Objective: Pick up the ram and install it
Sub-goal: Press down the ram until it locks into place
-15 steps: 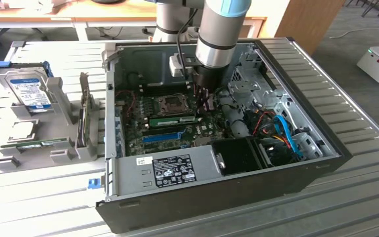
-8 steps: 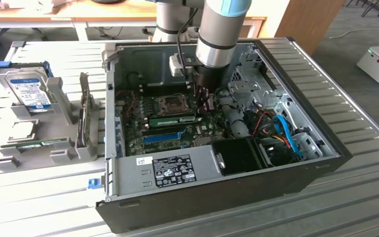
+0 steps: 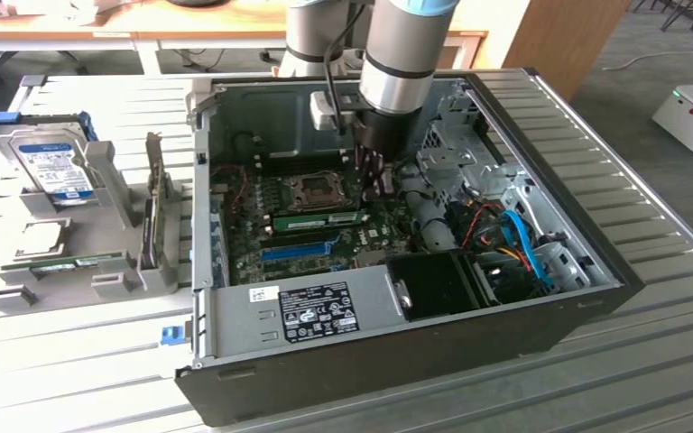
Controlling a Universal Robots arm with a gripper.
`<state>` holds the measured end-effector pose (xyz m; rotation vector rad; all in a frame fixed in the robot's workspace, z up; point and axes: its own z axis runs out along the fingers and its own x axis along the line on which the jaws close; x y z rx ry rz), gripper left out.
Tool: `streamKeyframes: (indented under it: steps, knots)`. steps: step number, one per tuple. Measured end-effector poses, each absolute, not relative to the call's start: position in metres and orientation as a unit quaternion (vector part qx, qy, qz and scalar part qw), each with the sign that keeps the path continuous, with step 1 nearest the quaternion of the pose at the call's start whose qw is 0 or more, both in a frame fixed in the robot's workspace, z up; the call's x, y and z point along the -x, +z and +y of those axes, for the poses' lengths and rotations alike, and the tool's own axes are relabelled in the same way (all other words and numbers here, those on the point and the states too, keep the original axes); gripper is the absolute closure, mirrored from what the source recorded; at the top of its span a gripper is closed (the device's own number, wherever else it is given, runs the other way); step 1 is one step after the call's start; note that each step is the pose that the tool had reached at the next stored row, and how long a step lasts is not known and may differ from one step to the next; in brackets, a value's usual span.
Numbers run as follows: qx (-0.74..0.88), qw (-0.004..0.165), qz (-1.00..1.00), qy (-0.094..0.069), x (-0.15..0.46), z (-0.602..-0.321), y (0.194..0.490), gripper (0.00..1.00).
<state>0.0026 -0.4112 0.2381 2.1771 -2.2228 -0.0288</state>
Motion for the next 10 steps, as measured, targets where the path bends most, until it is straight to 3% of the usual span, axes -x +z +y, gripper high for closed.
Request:
streamKeyframes:
  steps: [10]
  knots:
    - [-0.700, 0.016, -0.714, -0.008, -0.003, -0.411, 0.252, 0.89]
